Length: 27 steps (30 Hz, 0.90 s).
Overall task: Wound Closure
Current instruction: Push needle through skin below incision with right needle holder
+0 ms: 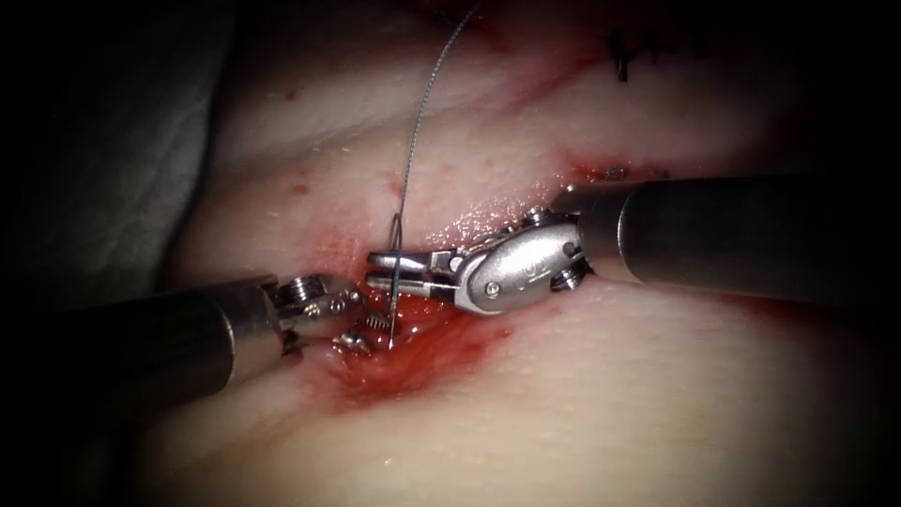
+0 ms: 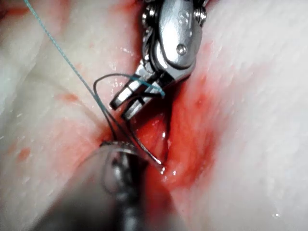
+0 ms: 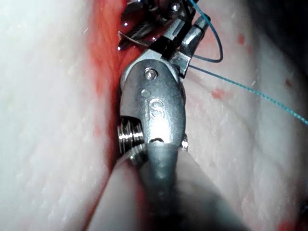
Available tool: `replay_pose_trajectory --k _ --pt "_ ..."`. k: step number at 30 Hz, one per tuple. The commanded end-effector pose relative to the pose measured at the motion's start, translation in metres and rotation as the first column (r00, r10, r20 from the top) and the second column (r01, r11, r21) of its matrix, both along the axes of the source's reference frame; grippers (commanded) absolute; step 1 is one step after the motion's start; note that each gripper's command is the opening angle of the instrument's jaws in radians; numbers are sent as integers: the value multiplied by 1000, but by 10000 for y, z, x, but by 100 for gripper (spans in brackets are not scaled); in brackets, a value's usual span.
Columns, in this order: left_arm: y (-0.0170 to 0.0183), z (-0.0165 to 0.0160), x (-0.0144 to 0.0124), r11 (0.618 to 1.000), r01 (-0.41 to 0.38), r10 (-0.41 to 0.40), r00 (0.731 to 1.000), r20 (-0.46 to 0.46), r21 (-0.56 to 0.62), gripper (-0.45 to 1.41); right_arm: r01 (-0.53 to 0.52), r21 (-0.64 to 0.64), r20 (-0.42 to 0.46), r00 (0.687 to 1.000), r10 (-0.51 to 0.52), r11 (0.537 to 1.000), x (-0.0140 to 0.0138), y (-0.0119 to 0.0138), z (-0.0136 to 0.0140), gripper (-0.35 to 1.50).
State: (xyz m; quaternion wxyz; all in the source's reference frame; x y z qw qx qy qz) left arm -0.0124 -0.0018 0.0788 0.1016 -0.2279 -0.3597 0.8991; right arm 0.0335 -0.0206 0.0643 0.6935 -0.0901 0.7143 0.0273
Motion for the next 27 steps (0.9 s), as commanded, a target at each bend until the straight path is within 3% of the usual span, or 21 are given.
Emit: replay_pose_trajectory --k 1,14,27 --pt "-3 7 -6 1000 -1 1 1000 2 1 88 3 12 -4 1000 -3 1000 9 -4 3 -35" --pt "-4 4 -2 1000 -5 5 1000 4 4 84 64 88 15 998 -66 994 9 1 4 -35" --pt "9 -22 -4 999 29 -30 1000 -8 -18 76 180 192 -39 984 -175 965 15 -7 6 -35"
